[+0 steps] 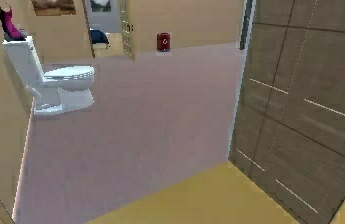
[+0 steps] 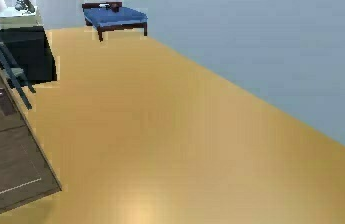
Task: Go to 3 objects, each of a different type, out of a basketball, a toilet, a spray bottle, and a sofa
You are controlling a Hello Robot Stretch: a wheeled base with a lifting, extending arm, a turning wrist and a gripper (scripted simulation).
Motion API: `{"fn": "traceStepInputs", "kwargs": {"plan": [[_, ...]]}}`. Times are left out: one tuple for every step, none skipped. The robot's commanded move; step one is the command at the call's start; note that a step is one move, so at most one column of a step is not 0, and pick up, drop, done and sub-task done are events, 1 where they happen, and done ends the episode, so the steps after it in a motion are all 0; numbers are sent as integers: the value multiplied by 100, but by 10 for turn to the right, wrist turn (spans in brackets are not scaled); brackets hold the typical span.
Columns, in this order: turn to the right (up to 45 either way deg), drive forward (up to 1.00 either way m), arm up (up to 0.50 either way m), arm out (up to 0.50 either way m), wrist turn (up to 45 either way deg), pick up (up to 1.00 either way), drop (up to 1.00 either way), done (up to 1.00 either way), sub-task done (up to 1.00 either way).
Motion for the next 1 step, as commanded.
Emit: {"fn": "traceStepInputs", "kwargs": {"plan": [[-270,0,0,0,0,0,0,0,0]]}}
